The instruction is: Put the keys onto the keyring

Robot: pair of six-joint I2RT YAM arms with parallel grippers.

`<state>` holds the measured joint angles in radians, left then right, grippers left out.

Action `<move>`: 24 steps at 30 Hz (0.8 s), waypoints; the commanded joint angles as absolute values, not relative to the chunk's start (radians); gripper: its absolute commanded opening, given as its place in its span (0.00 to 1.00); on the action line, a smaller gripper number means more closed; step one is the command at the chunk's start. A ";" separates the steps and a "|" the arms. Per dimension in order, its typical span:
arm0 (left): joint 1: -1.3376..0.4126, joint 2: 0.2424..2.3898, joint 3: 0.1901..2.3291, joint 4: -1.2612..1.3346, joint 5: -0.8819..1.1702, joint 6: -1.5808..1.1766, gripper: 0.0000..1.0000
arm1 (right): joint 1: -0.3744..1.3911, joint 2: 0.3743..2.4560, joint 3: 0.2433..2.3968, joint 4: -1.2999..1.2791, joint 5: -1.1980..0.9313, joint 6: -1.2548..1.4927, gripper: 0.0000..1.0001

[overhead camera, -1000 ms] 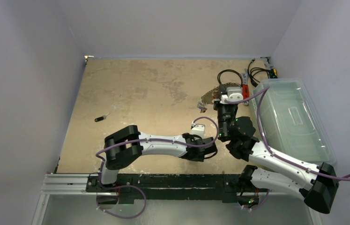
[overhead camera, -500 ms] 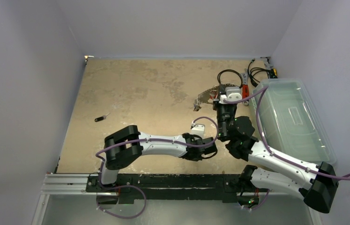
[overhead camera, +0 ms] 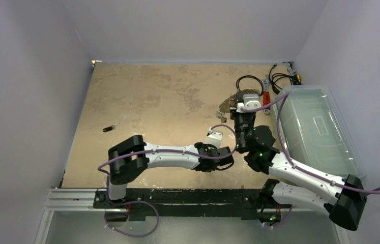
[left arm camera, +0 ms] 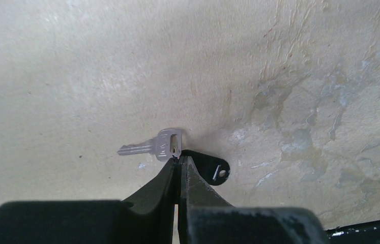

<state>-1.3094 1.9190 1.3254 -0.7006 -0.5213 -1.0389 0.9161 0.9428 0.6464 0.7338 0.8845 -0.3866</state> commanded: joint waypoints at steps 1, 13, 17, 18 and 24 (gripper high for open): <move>-1.278 1.811 1.290 -0.676 -0.578 -0.943 0.00 | 0.914 0.940 0.657 0.792 0.867 -0.381 0.00; -1.239 1.648 1.102 -0.483 -0.543 -0.792 0.00 | 0.914 0.967 0.663 0.785 0.846 -0.362 0.00; -1.228 1.610 1.033 -0.416 -0.521 -0.785 0.00 | 0.914 0.974 0.664 0.781 0.844 -0.360 0.00; -1.225 1.605 1.021 -0.407 -0.520 -0.785 0.00 | 0.914 0.975 0.663 0.781 0.842 -0.359 0.00; -1.191 1.631 0.992 -0.365 -0.483 -0.793 0.00 | 0.913 0.993 0.667 0.780 0.832 -0.355 0.00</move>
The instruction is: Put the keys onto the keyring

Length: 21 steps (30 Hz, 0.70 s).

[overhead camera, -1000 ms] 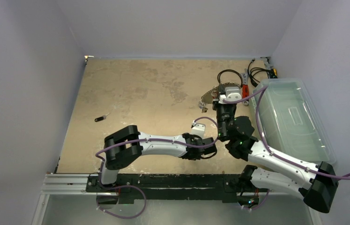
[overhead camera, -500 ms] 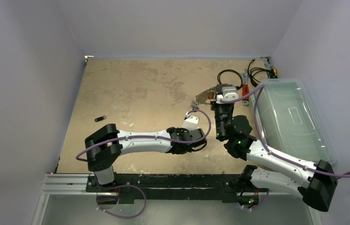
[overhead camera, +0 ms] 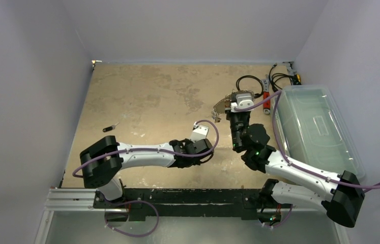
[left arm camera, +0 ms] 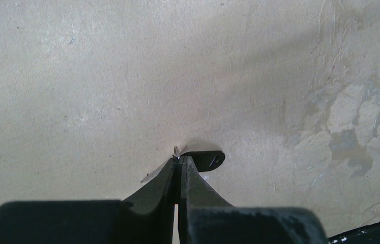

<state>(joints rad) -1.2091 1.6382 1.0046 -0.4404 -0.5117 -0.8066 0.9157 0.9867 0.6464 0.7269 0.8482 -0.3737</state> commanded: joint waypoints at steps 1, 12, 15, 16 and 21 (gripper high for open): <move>-1.190 1.640 0.994 -0.366 -0.475 -0.797 0.00 | 0.913 0.994 0.667 0.780 0.831 -0.354 0.00; -1.189 1.670 1.013 -0.390 -0.444 -0.814 0.15 | 0.913 0.996 0.670 0.770 0.816 -0.341 0.00; -1.190 1.653 1.020 -0.399 -0.442 -0.813 0.23 | 0.913 0.994 0.670 0.768 0.812 -0.339 0.00; -1.190 1.649 1.021 -0.401 -0.442 -0.812 0.27 | 0.913 0.994 0.670 0.767 0.811 -0.338 0.00; -1.190 1.619 1.026 -0.416 -0.436 -0.802 0.33 | 0.913 0.995 0.671 0.765 0.808 -0.336 0.00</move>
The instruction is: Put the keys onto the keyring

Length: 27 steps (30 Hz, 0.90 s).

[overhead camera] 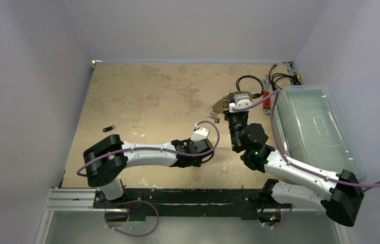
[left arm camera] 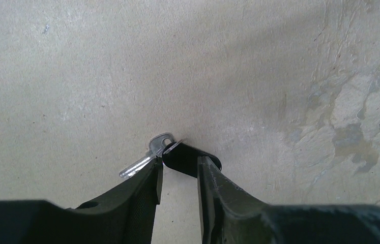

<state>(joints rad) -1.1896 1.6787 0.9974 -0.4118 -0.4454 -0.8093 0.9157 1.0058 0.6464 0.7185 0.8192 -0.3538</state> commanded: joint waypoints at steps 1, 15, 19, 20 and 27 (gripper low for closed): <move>-1.190 1.616 1.023 -0.416 -0.433 -0.799 0.33 | 0.913 0.996 0.670 0.764 0.806 -0.335 0.00; -1.141 1.619 1.038 -0.413 -0.362 -0.607 0.33 | 0.914 0.999 0.674 0.756 0.800 -0.331 0.00; -1.134 1.615 1.011 -0.356 -0.277 -0.527 0.40 | 0.913 1.002 0.675 0.756 0.802 -0.334 0.00; -1.134 1.615 1.007 -0.355 -0.276 -0.521 0.41 | 0.913 1.002 0.675 0.756 0.801 -0.334 0.00; -1.128 1.626 1.003 -0.354 -0.261 -0.457 0.41 | 0.913 1.002 0.675 0.754 0.797 -0.333 0.00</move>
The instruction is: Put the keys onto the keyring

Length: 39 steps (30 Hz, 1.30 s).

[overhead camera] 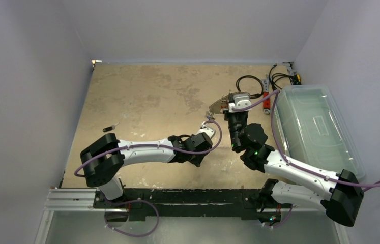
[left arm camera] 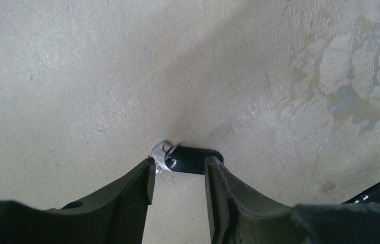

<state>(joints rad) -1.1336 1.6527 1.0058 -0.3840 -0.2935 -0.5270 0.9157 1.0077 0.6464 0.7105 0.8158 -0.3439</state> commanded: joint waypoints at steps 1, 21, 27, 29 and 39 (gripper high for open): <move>-1.127 1.627 1.002 -0.354 -0.262 -0.455 0.39 | 0.913 1.002 0.675 0.754 0.797 -0.333 0.00; -1.115 1.666 1.000 -0.383 -0.280 -0.434 0.27 | 0.913 1.003 0.678 0.742 0.787 -0.330 0.00; -1.114 1.675 0.992 -0.377 -0.285 -0.428 0.26 | 0.913 1.003 0.678 0.741 0.782 -0.330 0.00; -1.114 1.682 0.992 -0.373 -0.285 -0.425 0.23 | 0.913 1.003 0.678 0.740 0.782 -0.330 0.00; -1.104 1.698 0.984 -0.337 -0.286 -0.414 0.22 | 0.913 1.003 0.678 0.738 0.775 -0.325 0.00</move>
<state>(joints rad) -1.1126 1.6905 0.9897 -0.3756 -0.2756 -0.4339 0.9154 1.0080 0.6464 0.7006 0.7925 -0.3393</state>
